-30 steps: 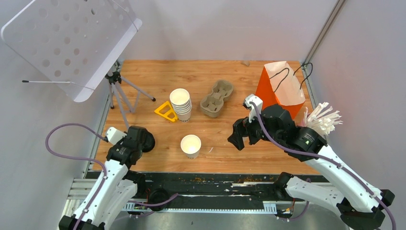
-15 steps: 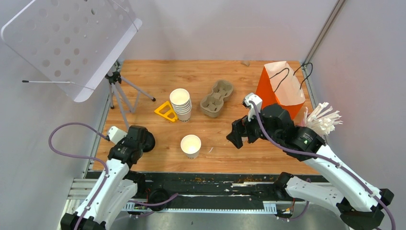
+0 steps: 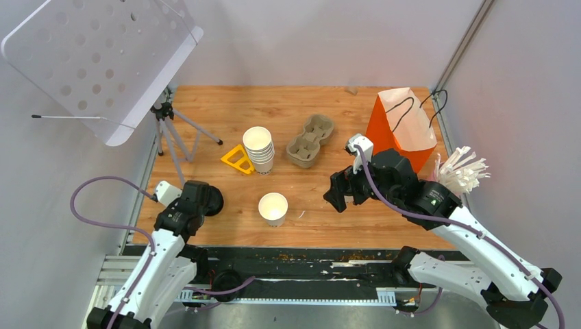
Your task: Pack the takeout coffee
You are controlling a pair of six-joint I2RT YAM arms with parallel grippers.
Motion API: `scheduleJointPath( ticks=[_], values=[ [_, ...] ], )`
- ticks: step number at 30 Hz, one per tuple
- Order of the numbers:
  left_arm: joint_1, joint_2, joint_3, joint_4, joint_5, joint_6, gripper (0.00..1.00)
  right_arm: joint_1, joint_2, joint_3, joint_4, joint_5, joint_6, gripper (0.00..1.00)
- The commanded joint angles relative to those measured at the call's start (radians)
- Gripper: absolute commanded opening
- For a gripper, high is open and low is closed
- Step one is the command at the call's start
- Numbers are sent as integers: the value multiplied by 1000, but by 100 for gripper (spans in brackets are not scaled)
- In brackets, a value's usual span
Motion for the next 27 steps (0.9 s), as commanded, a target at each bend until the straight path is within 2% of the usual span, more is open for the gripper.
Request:
scheduleJointPath(
  ticks=[1,12,23,27],
  values=[
    [6,-16,16,9,-27,15,0,3,-4,3,44,20,-14,100],
    [6,-44,121,-69,-46,73,0,3,-12,-16,69,18,-6,99],
    [6,-113,150,-121,21,90,0,4,20,5,84,33,29,99],
    [6,-131,183,-126,103,125,0,3,21,4,114,-16,49,100]
  ],
)
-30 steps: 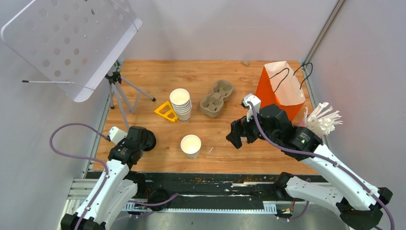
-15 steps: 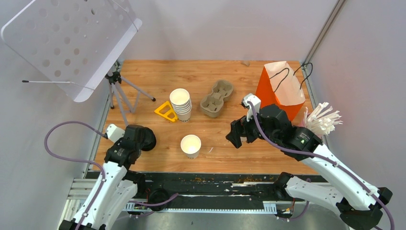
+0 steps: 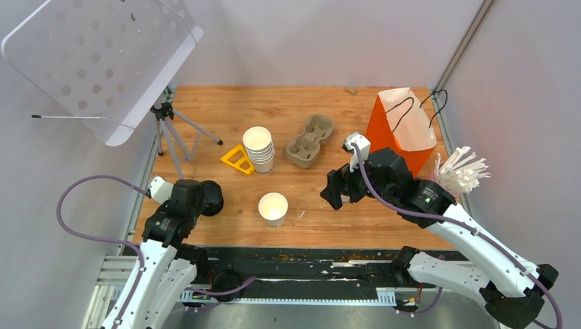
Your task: Pack the takeout coffee
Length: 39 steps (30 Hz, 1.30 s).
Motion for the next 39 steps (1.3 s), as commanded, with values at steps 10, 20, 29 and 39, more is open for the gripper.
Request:
scheduleJointPath(
  ticks=[10,20,29,39],
  values=[
    [6,-148,154,-40,400,124,0,5,-87,-124,537,-229,-5,100],
    [6,-154,194,164,930,56,0,179,-97,-389,1177,-348,-266,99],
    [6,-213,56,476,1183,-200,0,357,20,-464,1400,-226,-570,100],
    [6,-257,-33,602,1261,-338,0,375,181,-432,1550,-191,-638,100]
  ],
)
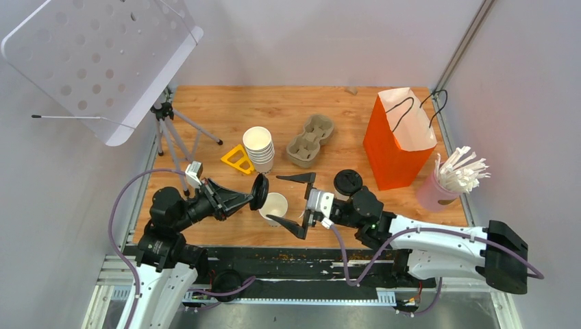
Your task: Pack the takeout coffee
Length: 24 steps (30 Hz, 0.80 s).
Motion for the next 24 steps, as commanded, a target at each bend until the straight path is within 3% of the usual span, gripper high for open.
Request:
scheduleJointPath(
  ticks=[1,24],
  values=[
    [5,-23,2,110,63,-73,0,10,39,28,127,12,-58,100],
    [5,-36,-8,92,74,-81,0,29,123,74,174,47,-114,100]
  ],
)
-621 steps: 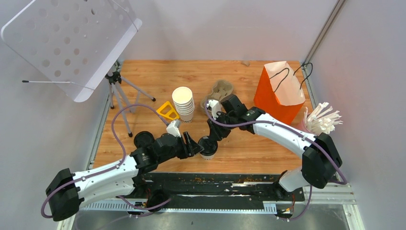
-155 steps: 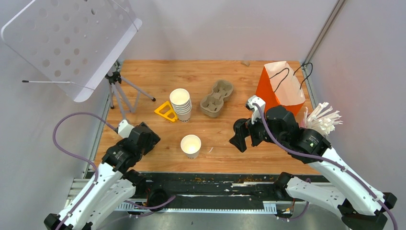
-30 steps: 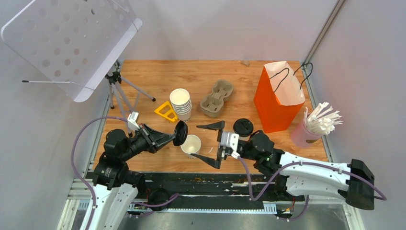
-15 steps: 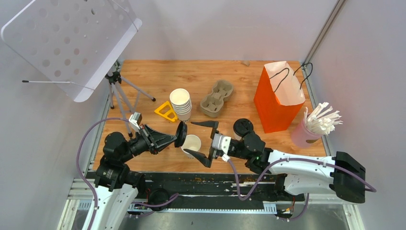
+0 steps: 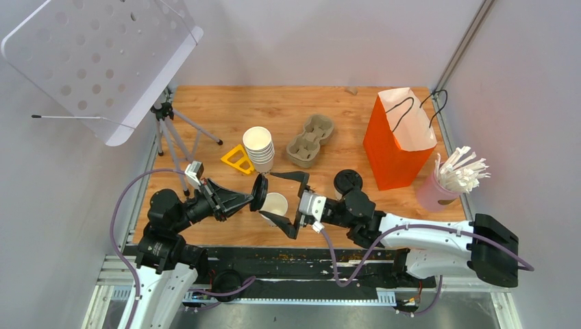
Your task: Pack the takeout coffee
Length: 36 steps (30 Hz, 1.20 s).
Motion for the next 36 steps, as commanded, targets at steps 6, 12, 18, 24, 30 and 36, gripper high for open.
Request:
scheduleJointPath(
  ticks=[6,12,18,24,30,36],
  values=[
    [5,-17,7,5,26,-9,0,21,42,71,66,28,-41,99],
    [5,-17,7,0,27,-10,0,25,54,82,73,13,-64,97],
    [5,-17,8,-7,21,-14,0,25,56,79,82,8,-55,85],
    [5,-35,17,-11,-5,-26,10,25,48,74,73,10,-43,79],
    [5,-32,41,-98,-54,66,50,25,-13,58,-24,54,4,79],
    [6,-13,60,-181,-96,198,84,24,-101,208,-522,210,155,80]
  ],
)
